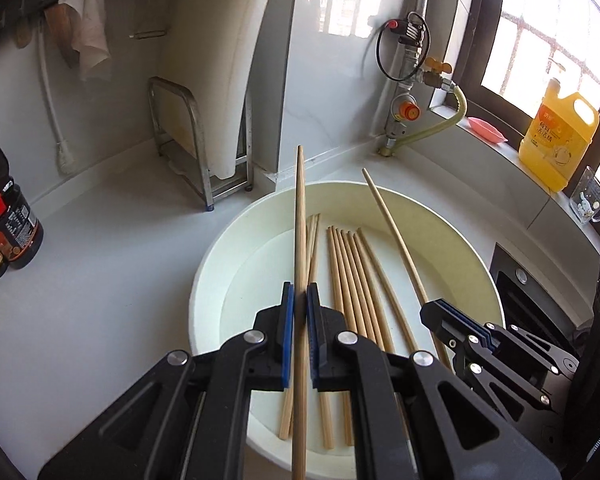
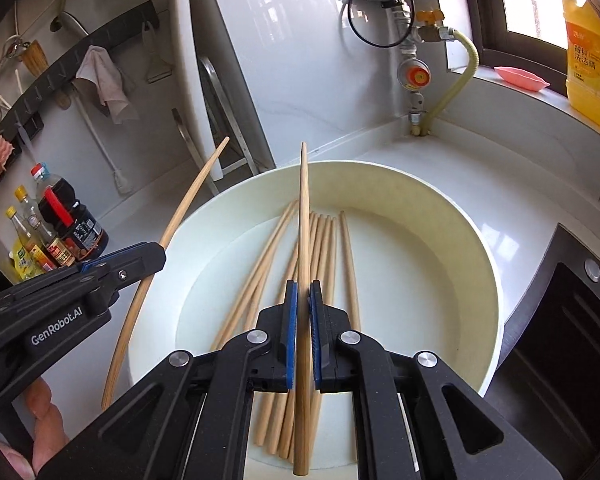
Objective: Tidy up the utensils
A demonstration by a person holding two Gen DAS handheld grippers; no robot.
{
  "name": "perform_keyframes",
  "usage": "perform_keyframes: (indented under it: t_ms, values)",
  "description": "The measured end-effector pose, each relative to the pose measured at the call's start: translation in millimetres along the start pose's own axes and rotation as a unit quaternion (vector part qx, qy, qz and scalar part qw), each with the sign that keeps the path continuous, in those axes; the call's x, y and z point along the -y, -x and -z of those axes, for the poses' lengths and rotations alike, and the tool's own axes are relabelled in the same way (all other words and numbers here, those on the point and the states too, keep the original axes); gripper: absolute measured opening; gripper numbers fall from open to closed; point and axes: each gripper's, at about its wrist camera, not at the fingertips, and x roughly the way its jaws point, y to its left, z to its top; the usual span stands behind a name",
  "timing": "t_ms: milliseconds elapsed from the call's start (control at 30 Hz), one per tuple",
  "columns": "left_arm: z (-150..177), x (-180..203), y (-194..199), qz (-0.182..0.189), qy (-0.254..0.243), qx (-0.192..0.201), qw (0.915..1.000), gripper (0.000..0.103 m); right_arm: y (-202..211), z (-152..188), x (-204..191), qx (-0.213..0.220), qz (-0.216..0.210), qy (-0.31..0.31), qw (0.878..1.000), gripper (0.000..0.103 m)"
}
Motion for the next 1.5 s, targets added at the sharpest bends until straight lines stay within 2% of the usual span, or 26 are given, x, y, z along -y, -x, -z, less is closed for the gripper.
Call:
perform_keyframes:
  t_ms: [233, 300, 433, 500, 733, 900, 1500]
  values:
    - [-4.9, 12.9, -17.1, -0.001, -0.007, -0.007, 1.0, 0.01, -6.1, 0.0, 16.6, -0.011, 0.011, -0.016, 1.0, 0.006]
    - [-4.3, 11.3, -17.2, -0.004, -0.003, -0.006, 1.0, 0.024, -6.8, -0.6, 16.8, -0.012, 0.015, -0.015, 1.0, 0.007]
    - [-2.1, 4.3, -14.5, -0.016, 0.006, -0.004, 0.9998, 0.038, -2.3, 0.2, 12.6, -0.006, 0.022, -0.009, 1.0, 0.02]
    - [-0.8, -1.3, -9.9, -0.021, 0.013, 0.0, 0.9997, 0.047, 0.1, 0.6, 10.5, -0.004, 0.021, -0.006, 1.0, 0.021]
    - [4.8, -13.9, 1.2, -0.03, 0.026, 0.001, 0.9992, 0.049, 6.7, 0.8, 5.2, -0.001, 0.018, 0.001, 1.0, 0.025]
    - [10.1, -13.9, 4.5, -0.04, 0.02, 0.0, 0.999, 0.049, 12.1, 1.8, -0.9, 0.004, 0.016, 0.008, 1.0, 0.031]
    - [30.4, -25.3, 28.7, -0.068, 0.02, 0.001, 0.9975, 0.057, 22.9, 5.9, -13.5, 0.01, 0.013, 0.017, 1.0, 0.044]
